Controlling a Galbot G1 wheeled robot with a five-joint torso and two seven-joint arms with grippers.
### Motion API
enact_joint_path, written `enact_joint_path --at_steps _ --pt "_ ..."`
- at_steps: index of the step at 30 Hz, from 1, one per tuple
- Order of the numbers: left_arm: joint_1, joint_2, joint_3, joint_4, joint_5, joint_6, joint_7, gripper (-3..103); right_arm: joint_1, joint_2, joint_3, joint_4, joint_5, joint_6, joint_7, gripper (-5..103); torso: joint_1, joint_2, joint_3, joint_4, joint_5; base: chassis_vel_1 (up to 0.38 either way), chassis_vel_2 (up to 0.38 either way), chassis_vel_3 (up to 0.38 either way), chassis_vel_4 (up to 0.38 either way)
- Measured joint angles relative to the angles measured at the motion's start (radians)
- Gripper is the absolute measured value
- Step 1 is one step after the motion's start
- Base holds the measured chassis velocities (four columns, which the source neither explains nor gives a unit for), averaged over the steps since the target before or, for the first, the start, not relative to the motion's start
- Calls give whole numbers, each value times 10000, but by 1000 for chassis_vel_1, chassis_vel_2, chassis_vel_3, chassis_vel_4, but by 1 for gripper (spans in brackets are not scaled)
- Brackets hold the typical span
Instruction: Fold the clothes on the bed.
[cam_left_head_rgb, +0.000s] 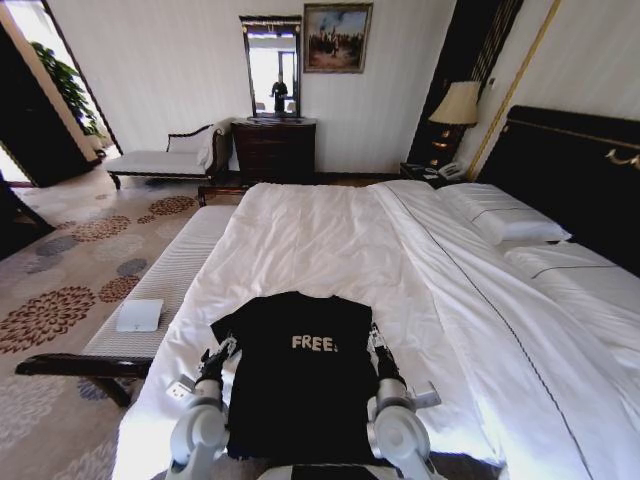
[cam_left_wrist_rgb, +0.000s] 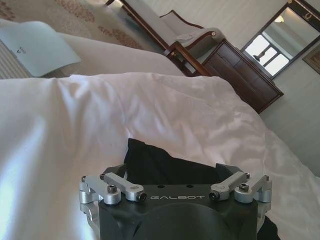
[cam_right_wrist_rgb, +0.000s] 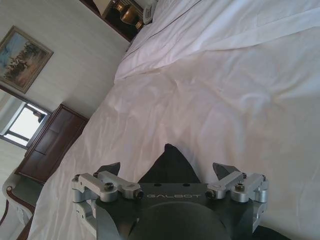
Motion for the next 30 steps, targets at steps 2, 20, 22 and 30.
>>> enact_joint_path --at_steps 2,20,22,30 --pt "-282 29 -175 336 -414 113 -19 100 -79 23 4 1 -58 2 22 100 -1 0 0 1 0 0 0 0 0" --pt "-1469 -218 -36 2213 -479 156 -94 98 -37 68 -45 -370 -348 -29 186 100 0 -1 0 0 1 0 0 0 0" --pt "-1570 -196 -67 2290 -475 127 -83 96 10 90 -67 -463 -372 -35 191 100 0 0 0 0 1 0 0 0 0" --pt "-1784 -110 -112 2494 -482 73 -61 70 158 238 -209 -688 -534 -79 235 100 0 0 0 1 0 0 0 0 0"
